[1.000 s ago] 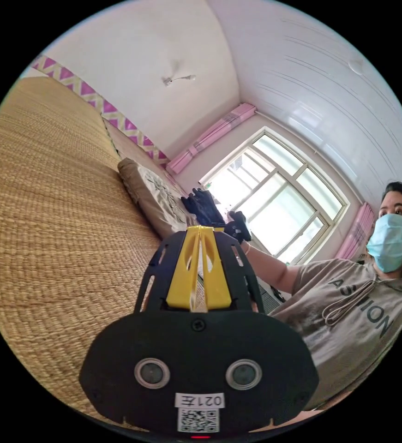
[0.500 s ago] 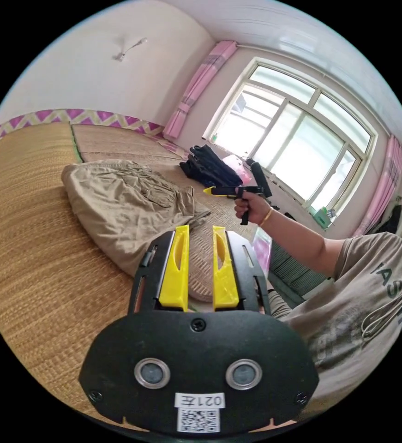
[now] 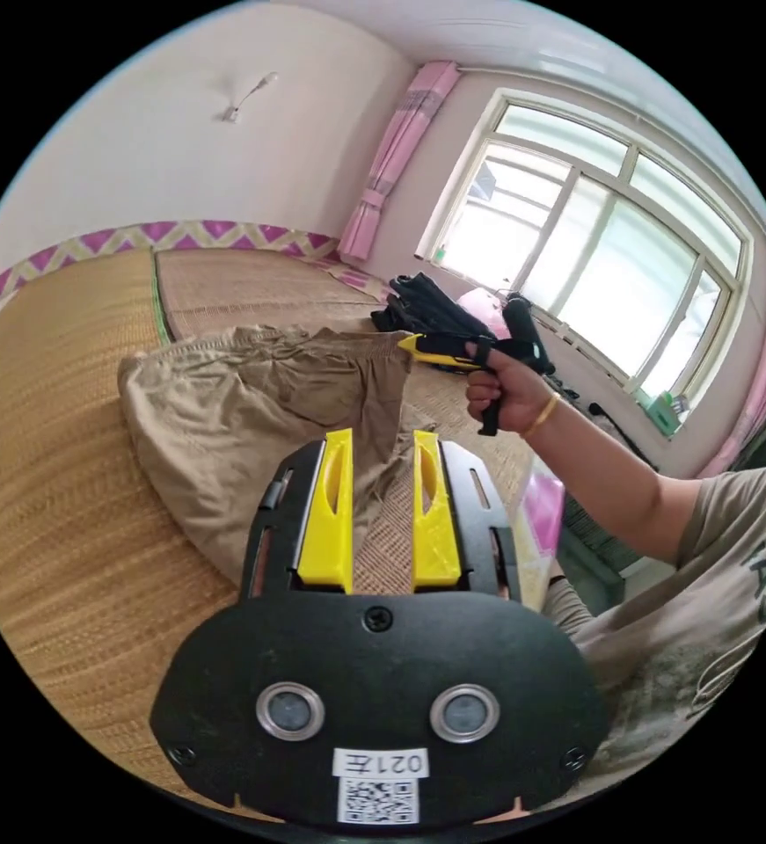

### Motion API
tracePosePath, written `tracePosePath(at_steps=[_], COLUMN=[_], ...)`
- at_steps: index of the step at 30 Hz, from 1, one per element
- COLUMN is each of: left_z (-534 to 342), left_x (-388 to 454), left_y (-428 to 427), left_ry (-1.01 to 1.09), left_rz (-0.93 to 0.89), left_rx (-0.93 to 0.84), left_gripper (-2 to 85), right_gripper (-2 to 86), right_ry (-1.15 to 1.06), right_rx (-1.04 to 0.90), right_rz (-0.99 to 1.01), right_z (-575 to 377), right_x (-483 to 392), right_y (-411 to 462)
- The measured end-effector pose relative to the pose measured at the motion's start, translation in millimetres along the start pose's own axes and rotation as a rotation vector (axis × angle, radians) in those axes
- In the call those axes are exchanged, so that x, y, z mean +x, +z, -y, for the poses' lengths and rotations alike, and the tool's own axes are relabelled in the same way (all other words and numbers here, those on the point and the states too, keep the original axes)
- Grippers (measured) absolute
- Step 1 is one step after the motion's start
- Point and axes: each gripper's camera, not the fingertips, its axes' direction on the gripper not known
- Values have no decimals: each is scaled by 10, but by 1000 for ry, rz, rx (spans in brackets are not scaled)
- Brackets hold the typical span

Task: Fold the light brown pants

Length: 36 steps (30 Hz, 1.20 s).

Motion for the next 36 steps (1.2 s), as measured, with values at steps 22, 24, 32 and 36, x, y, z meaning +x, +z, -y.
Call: tracePosePath(at_steps=[22,24,32,36], left_z=[-2337,-2992,-6071,-6714], left_x=[-1951,-2284,-3903,-4042], left_y=[-3339,-3677,-3328,-3192], left_ry=[-440,-508,-1024,-1014], left_rz=[254,316,84,6], left_rx=[442,429,491,555], left_gripper=[13,13,6,6], right_gripper=[-1,-1,73,101], right_ry=[-426,-456,-686,-874], right_rx=[-52,-79,-287,-376], right_rz=[-28,-32,-103,-167], right_z=[-1212,-1409,-1923,-2141], right_x=[-976,-1036,-1997,-2640], right_y=[-59,112,1579,2365])
